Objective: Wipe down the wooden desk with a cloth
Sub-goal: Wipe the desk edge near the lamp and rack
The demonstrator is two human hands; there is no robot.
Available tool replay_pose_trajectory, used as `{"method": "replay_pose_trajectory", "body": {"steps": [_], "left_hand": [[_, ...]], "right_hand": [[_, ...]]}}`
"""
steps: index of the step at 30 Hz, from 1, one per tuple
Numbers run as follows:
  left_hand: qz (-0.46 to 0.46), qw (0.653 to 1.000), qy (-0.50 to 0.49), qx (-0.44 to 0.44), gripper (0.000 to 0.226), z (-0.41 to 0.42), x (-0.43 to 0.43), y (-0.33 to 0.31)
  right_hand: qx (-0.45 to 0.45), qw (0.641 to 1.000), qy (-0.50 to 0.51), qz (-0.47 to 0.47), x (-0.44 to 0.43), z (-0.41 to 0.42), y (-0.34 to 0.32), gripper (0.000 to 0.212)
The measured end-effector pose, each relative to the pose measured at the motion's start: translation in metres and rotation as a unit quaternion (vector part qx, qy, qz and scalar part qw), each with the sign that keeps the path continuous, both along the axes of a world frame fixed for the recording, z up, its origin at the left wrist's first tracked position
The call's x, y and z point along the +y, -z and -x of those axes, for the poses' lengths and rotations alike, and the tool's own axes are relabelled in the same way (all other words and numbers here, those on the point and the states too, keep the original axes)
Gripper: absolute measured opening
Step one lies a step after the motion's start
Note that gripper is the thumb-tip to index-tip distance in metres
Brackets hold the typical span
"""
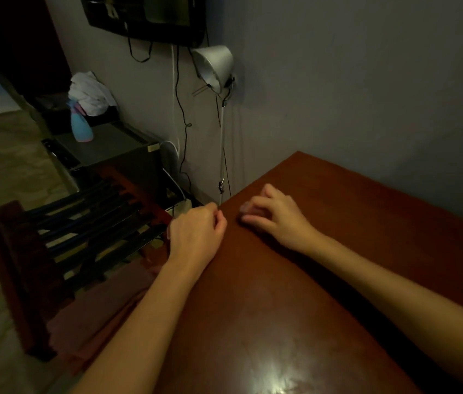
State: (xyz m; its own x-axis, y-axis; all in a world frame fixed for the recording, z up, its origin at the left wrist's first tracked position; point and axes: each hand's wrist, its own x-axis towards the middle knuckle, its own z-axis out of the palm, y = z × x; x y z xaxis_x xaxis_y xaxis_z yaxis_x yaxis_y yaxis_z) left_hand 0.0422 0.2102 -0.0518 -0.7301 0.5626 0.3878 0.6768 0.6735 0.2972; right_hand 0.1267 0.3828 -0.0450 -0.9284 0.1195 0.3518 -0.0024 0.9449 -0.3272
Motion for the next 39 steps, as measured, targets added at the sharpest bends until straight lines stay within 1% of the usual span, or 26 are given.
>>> {"method": "replay_pose_trajectory", "body": {"steps": [1,2,4,5,6,8,9,11,12,13,15,17,19,20,21,23,24,25,26,27,30,32,34,37,38,39], "left_hand": [[-0.001,1.000,0.000,0.004,0.023,-0.001,0.000,0.000],[0.004,1.000,0.002,0.010,0.024,-0.004,0.000,-0.001],[0.037,0.999,0.006,0.023,0.023,-0.009,0.002,-0.003],[0.060,0.998,0.006,0.021,0.023,-0.009,0.005,-0.005],[0.074,0.997,0.003,0.008,0.024,-0.007,0.009,-0.007],[0.078,0.997,-0.001,-0.024,0.025,0.000,0.023,-0.013],[0.071,0.997,-0.003,-0.034,0.025,0.003,0.032,-0.015],[0.047,0.999,-0.006,-0.025,0.025,0.004,0.050,-0.014],[0.034,0.999,-0.011,-0.013,0.024,0.003,0.056,-0.012],[0.022,1.000,-0.016,-0.005,0.023,0.002,0.059,-0.009],[0.002,1.000,-0.013,-0.006,0.022,0.004,0.062,-0.002],[-0.003,1.000,-0.007,-0.004,0.023,0.006,0.062,0.001],[-0.002,1.000,-0.002,0.004,0.024,0.007,0.064,0.002],[-0.003,1.000,0.001,0.004,0.024,0.007,0.064,0.002],[-0.006,1.000,0.001,0.001,0.024,0.007,0.064,0.002],[-0.005,1.000,-0.001,-0.002,0.023,0.008,0.063,0.001],[-0.004,1.000,-0.003,0.000,0.023,0.008,0.062,0.001],[-0.005,1.000,-0.003,0.000,0.023,0.008,0.061,0.001],[-0.009,1.000,-0.002,0.000,0.023,0.008,0.061,0.002],[-0.013,1.000,0.002,0.001,0.023,0.007,0.060,0.002],[-0.017,1.000,0.008,-0.001,0.023,0.005,0.062,0.000],[-0.021,1.000,0.006,-0.012,0.024,0.008,0.064,0.001],[-0.021,1.000,0.002,-0.014,0.023,0.006,0.062,0.001],[-0.017,1.000,-0.004,-0.012,0.022,0.004,0.060,-0.002],[-0.014,1.000,-0.006,-0.011,0.022,0.005,0.059,-0.002],[-0.013,1.000,-0.007,-0.010,0.021,0.005,0.059,-0.003]], "right_hand": [[-0.002,1.000,0.017,-0.014,0.017,-0.009,-0.002,0.020],[0.005,0.998,0.063,-0.019,0.038,-0.012,-0.004,0.020],[0.020,0.982,0.189,0.010,0.078,-0.003,-0.010,0.019],[0.020,0.973,0.229,0.024,0.087,0.007,-0.013,0.020],[0.024,0.970,0.241,0.024,0.085,0.017,-0.014,0.020],[0.010,0.977,0.210,0.028,0.061,0.031,-0.013,0.021],[0.000,0.986,0.164,0.032,0.043,0.028,-0.010,0.020],[0.002,0.998,0.053,0.020,0.012,0.003,-0.003,0.019],[0.006,1.000,0.024,0.005,0.013,-0.010,0.000,0.019],[0.008,0.999,0.030,-0.011,0.024,-0.017,-0.001,0.019],[0.017,0.993,0.106,-0.039,0.072,-0.016,-0.003,0.021],[0.020,0.972,0.236,-0.001,0.129,0.002,-0.008,0.019],[0.032,0.951,0.303,0.044,0.145,0.029,-0.011,0.018],[0.034,0.952,0.300,0.046,0.137,0.043,-0.009,0.019],[0.025,0.963,0.267,0.043,0.119,0.052,-0.005,0.019],[0.007,0.991,0.134,0.028,0.073,0.041,-0.003,0.020],[-0.010,0.997,0.073,0.022,0.063,0.025,-0.002,0.020],[-0.028,0.999,0.046,0.002,0.068,0.010,-0.003,0.020],[-0.036,0.998,0.059,-0.013,0.080,-0.001,-0.007,0.021],[-0.029,0.993,0.109,-0.018,0.100,-0.008,-0.009,0.022],[0.018,0.960,0.278,0.031,0.155,0.000,-0.014,0.022],[0.037,0.950,0.305,0.048,0.149,0.028,-0.012,0.020],[0.021,0.966,0.251,0.065,0.116,0.048,-0.006,0.019],[-0.030,0.996,0.069,0.044,0.067,0.021,-0.003,0.010],[-0.050,0.998,0.039,0.031,0.069,0.007,-0.004,0.007],[-0.065,0.997,0.045,0.021,0.080,-0.003,-0.008,0.006]]}}
